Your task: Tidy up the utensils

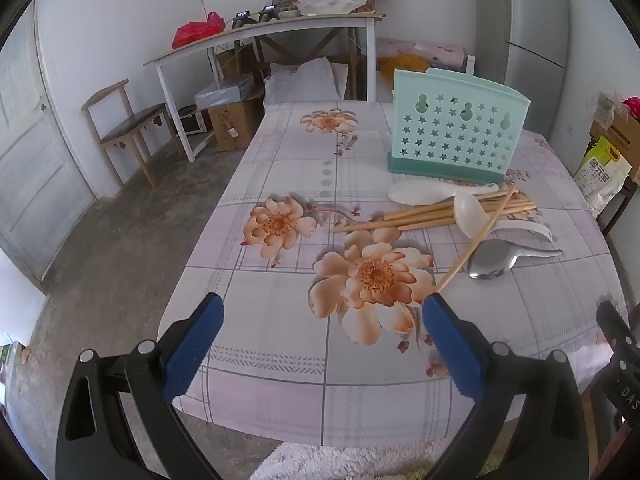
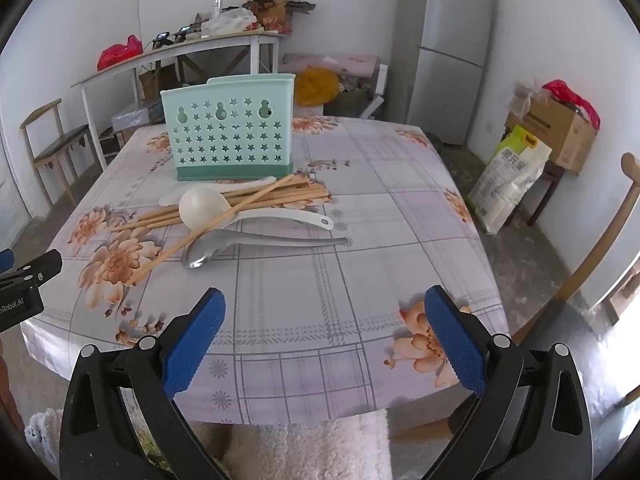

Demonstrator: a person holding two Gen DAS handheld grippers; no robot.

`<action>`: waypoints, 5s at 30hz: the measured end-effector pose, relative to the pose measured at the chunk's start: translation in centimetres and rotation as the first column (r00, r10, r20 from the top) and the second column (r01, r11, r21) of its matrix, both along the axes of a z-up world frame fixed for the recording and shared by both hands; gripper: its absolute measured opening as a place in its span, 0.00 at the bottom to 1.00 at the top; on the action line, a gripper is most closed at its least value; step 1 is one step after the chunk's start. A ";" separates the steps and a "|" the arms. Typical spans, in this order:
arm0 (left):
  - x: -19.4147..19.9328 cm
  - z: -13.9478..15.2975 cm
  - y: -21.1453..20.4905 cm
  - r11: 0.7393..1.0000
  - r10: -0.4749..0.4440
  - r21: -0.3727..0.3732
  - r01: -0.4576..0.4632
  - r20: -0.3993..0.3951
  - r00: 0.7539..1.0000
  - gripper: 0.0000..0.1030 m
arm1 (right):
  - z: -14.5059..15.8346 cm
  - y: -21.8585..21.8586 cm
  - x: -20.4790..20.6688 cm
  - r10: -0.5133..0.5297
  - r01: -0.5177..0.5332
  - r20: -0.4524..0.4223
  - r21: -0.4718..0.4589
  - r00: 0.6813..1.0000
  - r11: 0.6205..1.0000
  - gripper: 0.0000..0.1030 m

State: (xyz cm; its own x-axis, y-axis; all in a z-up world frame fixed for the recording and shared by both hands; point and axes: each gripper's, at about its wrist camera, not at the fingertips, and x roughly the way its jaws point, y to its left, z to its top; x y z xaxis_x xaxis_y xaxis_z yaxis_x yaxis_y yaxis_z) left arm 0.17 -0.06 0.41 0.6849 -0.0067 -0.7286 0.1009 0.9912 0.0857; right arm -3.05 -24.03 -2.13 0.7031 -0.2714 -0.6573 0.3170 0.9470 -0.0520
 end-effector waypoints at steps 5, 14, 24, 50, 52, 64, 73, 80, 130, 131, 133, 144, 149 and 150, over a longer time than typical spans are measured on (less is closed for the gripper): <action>0.2 -0.1 0.4 1.000 0.004 -0.009 -0.004 0.000 1.000 0.95 | 0.0 0.2 0.0 0.001 -0.001 0.004 -0.005 1.000 1.000 0.92; 0.3 -0.3 0.7 1.000 0.020 -0.010 -0.020 -0.013 1.000 0.95 | -0.1 0.1 0.0 0.001 -0.001 0.003 -0.006 1.000 1.000 0.92; 0.6 -0.4 0.7 1.000 0.025 -0.004 -0.026 -0.022 0.999 0.95 | -0.1 0.0 -0.1 -0.001 0.001 0.004 -0.006 1.000 1.000 0.92; 1.2 -0.7 0.0 1.000 0.008 0.012 -0.008 -0.021 1.000 0.95 | -0.8 -0.2 0.6 0.023 -0.022 -0.005 0.014 1.000 1.000 0.92; 1.4 -0.8 -0.1 1.000 -0.001 0.012 0.002 -0.019 1.000 0.95 | -0.8 -0.3 0.7 0.025 -0.025 -0.006 0.014 1.000 1.000 0.92; 2.9 -1.5 -1.5 0.995 -0.093 0.018 0.093 -0.016 0.996 0.95 | -1.2 -0.8 2.6 0.056 -0.055 -0.042 0.023 0.998 0.998 0.92; 4.9 -2.4 -2.3 0.988 -0.156 -0.022 0.155 -0.038 0.987 0.95 | -1.5 -0.8 4.3 0.110 -0.106 -0.064 0.061 0.992 0.993 0.92; 6.2 -3.2 -2.4 0.980 -0.191 -0.069 0.186 -0.065 0.979 0.95 | -2.1 -1.0 5.3 0.128 -0.120 -0.074 0.102 0.989 0.988 0.92; 5.8 -4.1 -4.4 0.828 -0.510 -0.291 0.480 -0.030 0.860 0.94 | 0.9 -1.7 7.4 0.224 -0.219 -0.102 0.053 0.969 0.974 0.92; 5.8 -4.2 -4.5 0.824 -0.518 -0.284 0.490 -0.030 0.855 0.94 | 1.3 -1.6 7.1 0.235 -0.232 -0.077 0.046 0.969 0.972 0.92; 5.6 -4.6 -4.9 0.815 -0.543 -0.266 0.515 -0.038 0.839 0.88 | 1.6 -1.3 6.8 0.251 -0.249 -0.046 0.032 0.967 0.968 0.92; 5.4 -7.3 -6.7 0.784 -0.616 -0.165 0.598 -0.089 0.783 0.38 | 1.5 -1.5 6.6 0.229 -0.231 0.033 0.117 0.973 0.966 0.92; 6.3 -7.1 -7.2 0.777 -0.628 -0.139 0.614 -0.098 0.772 0.14 | 0.5 -2.0 7.9 0.223 -0.224 0.026 0.167 0.975 0.960 0.92; 6.6 -7.1 -7.1 0.779 -0.624 -0.154 0.607 -0.101 0.775 0.09 | 0.5 -2.2 8.2 0.220 -0.223 0.033 0.167 0.975 0.961 0.92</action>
State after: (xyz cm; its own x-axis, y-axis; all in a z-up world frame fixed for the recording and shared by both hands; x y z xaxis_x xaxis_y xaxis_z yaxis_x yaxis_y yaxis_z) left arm 6.82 -7.16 -6.70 0.3995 -0.4748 -0.7842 0.6951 0.7146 -0.0786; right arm 5.10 -26.21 -1.63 0.7425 0.0059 -0.6699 0.0979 0.9883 0.1172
